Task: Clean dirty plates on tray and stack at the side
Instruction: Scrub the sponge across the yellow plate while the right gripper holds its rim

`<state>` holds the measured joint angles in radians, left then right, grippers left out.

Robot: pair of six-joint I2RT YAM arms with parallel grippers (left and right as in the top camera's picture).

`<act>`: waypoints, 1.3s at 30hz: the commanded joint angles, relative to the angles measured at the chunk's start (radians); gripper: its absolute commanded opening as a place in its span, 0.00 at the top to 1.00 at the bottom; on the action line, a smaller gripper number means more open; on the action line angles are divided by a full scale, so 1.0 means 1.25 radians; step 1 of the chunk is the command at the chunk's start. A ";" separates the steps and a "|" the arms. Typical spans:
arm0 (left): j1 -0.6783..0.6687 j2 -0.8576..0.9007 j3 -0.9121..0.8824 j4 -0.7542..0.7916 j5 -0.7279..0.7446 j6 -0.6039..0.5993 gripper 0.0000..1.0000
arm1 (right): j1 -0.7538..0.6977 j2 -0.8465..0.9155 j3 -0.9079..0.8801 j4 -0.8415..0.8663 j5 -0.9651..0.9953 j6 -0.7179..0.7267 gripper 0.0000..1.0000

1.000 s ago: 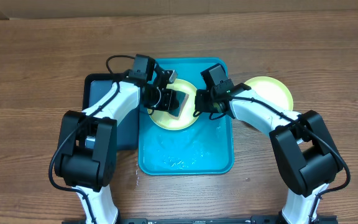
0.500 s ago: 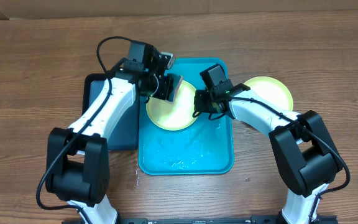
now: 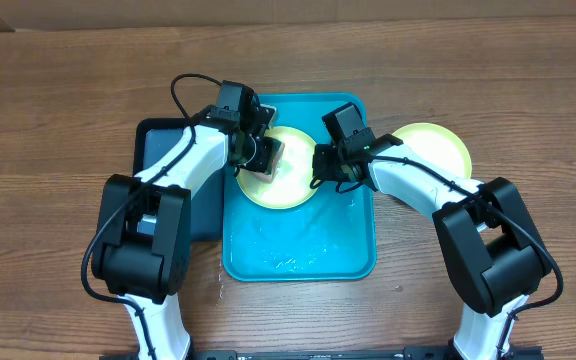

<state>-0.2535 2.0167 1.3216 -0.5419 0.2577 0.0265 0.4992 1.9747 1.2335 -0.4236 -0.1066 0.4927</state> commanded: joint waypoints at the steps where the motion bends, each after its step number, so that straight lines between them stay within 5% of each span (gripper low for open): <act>1: -0.001 0.044 -0.003 0.013 0.074 0.010 0.96 | 0.005 -0.014 -0.002 0.006 -0.008 -0.009 0.96; 7: 0.009 0.037 0.048 0.039 0.184 0.009 0.96 | 0.005 -0.014 -0.002 0.006 -0.008 -0.009 0.96; 14: 0.034 0.034 0.182 -0.068 0.210 0.018 0.96 | 0.005 -0.014 -0.002 0.005 -0.009 -0.009 0.96; 26: 0.038 0.034 0.185 -0.230 0.036 0.122 0.96 | 0.005 -0.014 -0.002 0.008 -0.008 -0.009 0.96; 39: 0.038 0.034 0.018 -0.056 0.008 0.115 0.96 | 0.005 -0.014 -0.002 0.008 -0.008 -0.009 0.96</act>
<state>-0.2085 2.0598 1.3998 -0.6384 0.2802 0.1574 0.4992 1.9747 1.2335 -0.4198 -0.1081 0.4923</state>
